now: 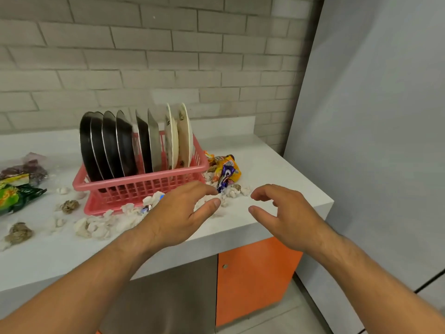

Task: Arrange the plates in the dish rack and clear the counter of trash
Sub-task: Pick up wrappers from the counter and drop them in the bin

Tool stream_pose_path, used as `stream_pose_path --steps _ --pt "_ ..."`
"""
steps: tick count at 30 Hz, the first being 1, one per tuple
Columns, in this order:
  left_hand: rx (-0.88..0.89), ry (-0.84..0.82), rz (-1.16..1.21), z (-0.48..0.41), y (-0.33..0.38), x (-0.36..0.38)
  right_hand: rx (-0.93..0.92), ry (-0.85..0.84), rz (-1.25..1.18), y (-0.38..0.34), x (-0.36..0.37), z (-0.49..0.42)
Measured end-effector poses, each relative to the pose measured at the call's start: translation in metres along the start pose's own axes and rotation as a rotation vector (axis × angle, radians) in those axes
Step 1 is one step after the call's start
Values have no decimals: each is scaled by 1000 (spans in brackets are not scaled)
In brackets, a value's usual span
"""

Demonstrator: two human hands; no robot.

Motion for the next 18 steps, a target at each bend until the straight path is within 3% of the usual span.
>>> stream_pose_path --steps 11,18 --pt "72 7 -14 -117 -44 28 48 60 6 58 -15 -127" --pt "76 -16 -44 -161 -59 46 53 -33 69 99 -11 -199"
Point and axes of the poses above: each hand's wrist, its own z-axis away from the middle knuckle, its own x-axis out of the palm, y = z × x, the point moved 7 cm from there along -z, towards the middle knuckle, and after that the axes turned 13 degrees about -z, right-handed, at the moved point
